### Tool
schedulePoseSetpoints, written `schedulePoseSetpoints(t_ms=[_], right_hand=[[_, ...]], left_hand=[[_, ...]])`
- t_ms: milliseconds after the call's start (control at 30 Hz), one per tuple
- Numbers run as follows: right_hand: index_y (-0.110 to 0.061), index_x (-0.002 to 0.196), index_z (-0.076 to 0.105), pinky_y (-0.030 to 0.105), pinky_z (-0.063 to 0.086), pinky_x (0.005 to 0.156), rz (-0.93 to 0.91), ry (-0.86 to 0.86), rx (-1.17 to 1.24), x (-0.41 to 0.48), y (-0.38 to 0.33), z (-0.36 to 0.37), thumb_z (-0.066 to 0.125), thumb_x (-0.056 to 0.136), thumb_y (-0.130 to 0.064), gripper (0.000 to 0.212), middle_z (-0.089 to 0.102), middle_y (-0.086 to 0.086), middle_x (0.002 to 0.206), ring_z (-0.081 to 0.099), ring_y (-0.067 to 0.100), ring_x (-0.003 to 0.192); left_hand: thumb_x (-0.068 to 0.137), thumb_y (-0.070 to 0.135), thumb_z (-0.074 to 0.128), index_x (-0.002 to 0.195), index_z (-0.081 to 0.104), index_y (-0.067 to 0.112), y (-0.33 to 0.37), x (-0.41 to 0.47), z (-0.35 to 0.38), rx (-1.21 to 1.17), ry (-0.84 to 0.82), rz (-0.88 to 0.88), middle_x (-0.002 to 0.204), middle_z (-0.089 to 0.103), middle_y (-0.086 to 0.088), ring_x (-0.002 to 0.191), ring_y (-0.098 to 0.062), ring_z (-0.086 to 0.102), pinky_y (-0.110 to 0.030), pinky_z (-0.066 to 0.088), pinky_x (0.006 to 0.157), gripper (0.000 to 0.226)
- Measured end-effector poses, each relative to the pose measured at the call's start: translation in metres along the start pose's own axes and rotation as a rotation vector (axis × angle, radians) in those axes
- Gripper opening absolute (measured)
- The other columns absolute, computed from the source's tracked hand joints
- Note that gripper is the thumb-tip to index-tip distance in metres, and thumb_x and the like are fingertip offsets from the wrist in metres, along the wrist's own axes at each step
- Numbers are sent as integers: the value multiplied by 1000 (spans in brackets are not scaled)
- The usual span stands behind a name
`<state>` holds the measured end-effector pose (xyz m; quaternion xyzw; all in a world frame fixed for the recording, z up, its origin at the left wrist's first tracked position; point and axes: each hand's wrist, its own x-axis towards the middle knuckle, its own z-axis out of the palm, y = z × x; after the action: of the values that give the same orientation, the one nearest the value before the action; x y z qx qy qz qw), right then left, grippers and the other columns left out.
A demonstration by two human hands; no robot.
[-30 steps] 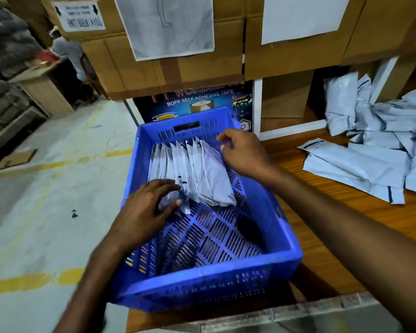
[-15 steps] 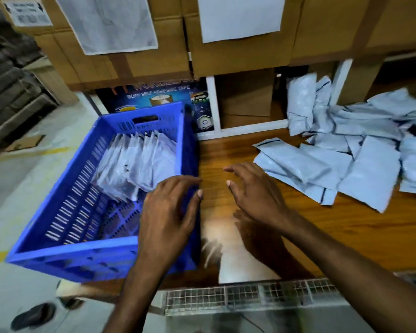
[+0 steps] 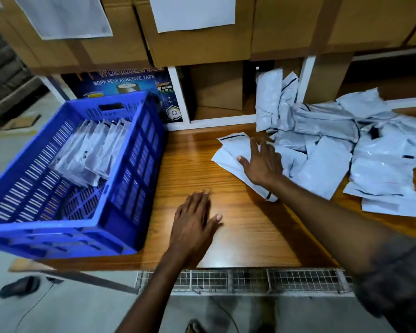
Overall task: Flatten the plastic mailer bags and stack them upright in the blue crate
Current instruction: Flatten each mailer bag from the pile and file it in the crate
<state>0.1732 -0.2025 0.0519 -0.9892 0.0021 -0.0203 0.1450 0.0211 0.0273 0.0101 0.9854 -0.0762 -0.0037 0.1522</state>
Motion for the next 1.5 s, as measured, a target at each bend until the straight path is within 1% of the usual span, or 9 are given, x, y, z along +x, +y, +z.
schedulePoseSetpoints(t_ms=[100,333,533,733,900,1033,1200,1300,1500], right_hand=[[-21,159,17,56,20,117,30,-95,-34,9,5,20,31,102,-62,72,19,17,165,21,37,149],[-17,148,41,55,37,105,-163,244,19,-2,6,13,49,103,-33,49,47,14,148,46,36,131],[-24,149,43,46,40,99,-406,411,145,-72,-30,-19,50,102,-24,47,50,9,141,47,28,125],[-26,148,47,46,40,103,-630,239,59,-172,-34,4,60,99,-16,52,49,6,145,47,28,130],[-30,155,36,59,15,120,-605,-111,-179,-210,-21,17,66,84,-15,79,25,8,165,21,28,151],[-27,158,32,47,10,125,-409,-14,-34,-217,-35,10,29,99,-33,60,24,1,167,16,18,155],[-24,161,22,44,5,125,-178,-121,-38,-214,-75,34,7,100,-55,70,10,0,170,2,18,157],[-25,162,19,50,6,124,-180,-126,-170,-210,-71,60,9,102,-57,69,7,5,170,1,25,157],[-25,160,27,56,13,124,-229,-38,-163,-214,-63,67,25,106,-52,61,16,9,169,7,31,156]], left_hand=[[102,75,11,164,8,34,-4,-5,13,23,-6,-33,170,0,15,157,-6,-7,-37,2,128,75],[103,70,28,159,33,35,-10,-3,14,-49,91,-29,166,21,21,156,-5,11,-39,14,126,65],[108,43,47,126,65,30,-15,-23,-4,-928,432,-239,122,68,8,110,-13,67,-40,56,95,29],[100,53,50,123,60,23,-42,-54,-22,-1435,404,-496,110,73,-9,83,-20,70,-29,54,61,40],[94,8,72,123,59,22,-58,-76,-10,-1161,333,-406,75,64,2,68,-13,60,-36,49,66,35],[93,15,68,129,59,19,-54,-75,-9,-835,394,-289,116,65,-5,102,-16,62,-27,50,86,38],[104,37,40,149,50,15,-29,-70,-6,-270,324,28,158,44,-6,149,-27,33,-43,28,118,51],[107,47,16,161,31,14,-20,-63,9,-59,62,100,169,25,-3,158,-26,14,-44,17,126,65],[106,54,14,164,23,18,-27,-69,28,-5,43,71,171,15,1,159,-25,9,-44,11,125,69]])
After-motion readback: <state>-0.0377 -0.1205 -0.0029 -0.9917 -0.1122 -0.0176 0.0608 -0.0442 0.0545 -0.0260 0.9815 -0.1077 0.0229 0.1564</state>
